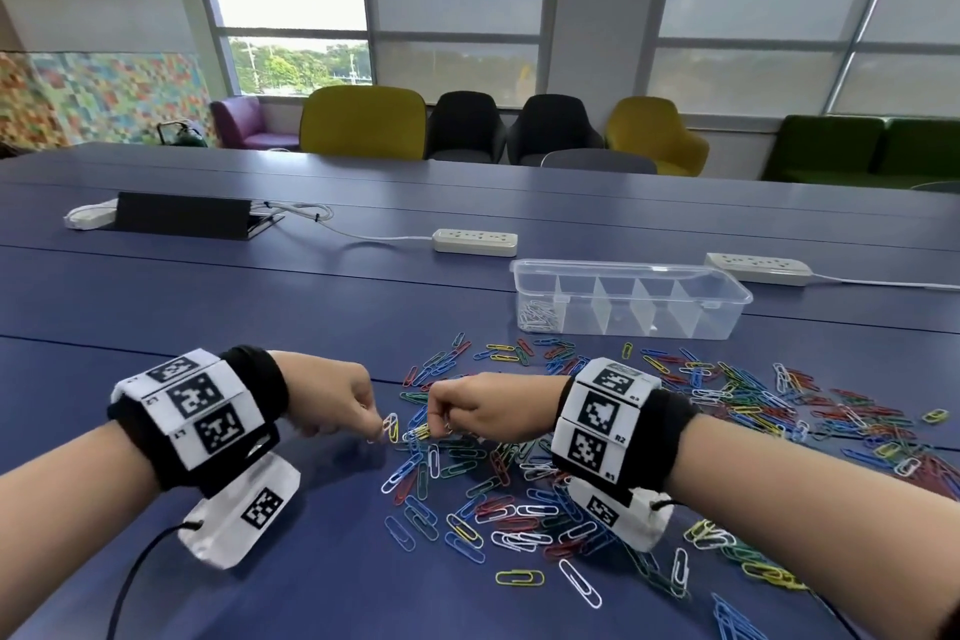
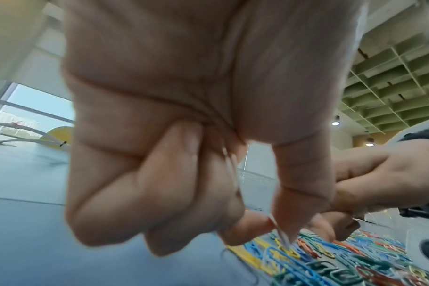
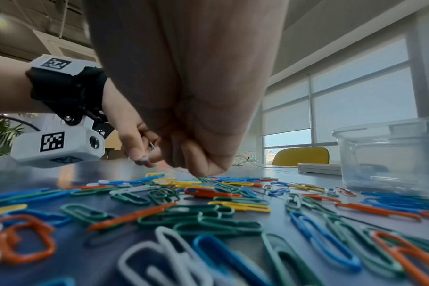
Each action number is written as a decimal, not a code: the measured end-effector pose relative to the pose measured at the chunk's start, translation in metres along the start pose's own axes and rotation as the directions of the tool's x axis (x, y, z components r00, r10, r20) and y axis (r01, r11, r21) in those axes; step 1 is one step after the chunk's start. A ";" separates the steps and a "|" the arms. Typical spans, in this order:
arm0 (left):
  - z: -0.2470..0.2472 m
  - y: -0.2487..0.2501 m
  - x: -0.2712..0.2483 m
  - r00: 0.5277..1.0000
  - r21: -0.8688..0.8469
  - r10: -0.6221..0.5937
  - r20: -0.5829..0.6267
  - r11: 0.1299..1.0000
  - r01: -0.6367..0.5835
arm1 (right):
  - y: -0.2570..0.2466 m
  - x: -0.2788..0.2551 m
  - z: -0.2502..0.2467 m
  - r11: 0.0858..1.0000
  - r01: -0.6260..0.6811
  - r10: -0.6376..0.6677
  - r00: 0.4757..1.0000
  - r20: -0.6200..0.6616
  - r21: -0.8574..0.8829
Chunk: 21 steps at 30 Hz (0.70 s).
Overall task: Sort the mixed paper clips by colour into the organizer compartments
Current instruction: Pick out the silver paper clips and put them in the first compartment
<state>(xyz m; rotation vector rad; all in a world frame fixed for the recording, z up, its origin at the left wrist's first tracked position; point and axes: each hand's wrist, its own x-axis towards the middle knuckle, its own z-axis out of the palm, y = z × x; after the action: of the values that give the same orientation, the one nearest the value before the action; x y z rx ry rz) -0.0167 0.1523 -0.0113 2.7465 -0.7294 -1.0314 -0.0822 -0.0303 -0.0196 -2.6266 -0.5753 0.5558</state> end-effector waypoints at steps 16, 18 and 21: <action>-0.006 0.002 0.004 0.973 -0.922 0.231 -0.011 0.374 -0.099 | 0.004 0.006 0.000 0.984 0.021 -0.016 0.999 0.034 -0.176; -0.004 0.002 0.003 0.974 -0.907 0.224 -0.019 0.406 -0.111 | 0.005 0.000 -0.004 0.993 0.018 -0.020 0.999 -0.024 -0.114; -0.004 0.002 0.001 0.979 -0.915 0.202 -0.021 0.390 -0.100 | 0.003 -0.006 -0.006 0.999 0.040 -0.039 0.997 -0.066 0.005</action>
<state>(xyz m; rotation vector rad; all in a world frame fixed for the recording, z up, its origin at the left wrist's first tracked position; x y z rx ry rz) -0.0144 0.1501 -0.0082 1.6125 -0.2356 -1.0631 -0.0835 -0.0376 -0.0144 -2.6111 -0.6022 0.4558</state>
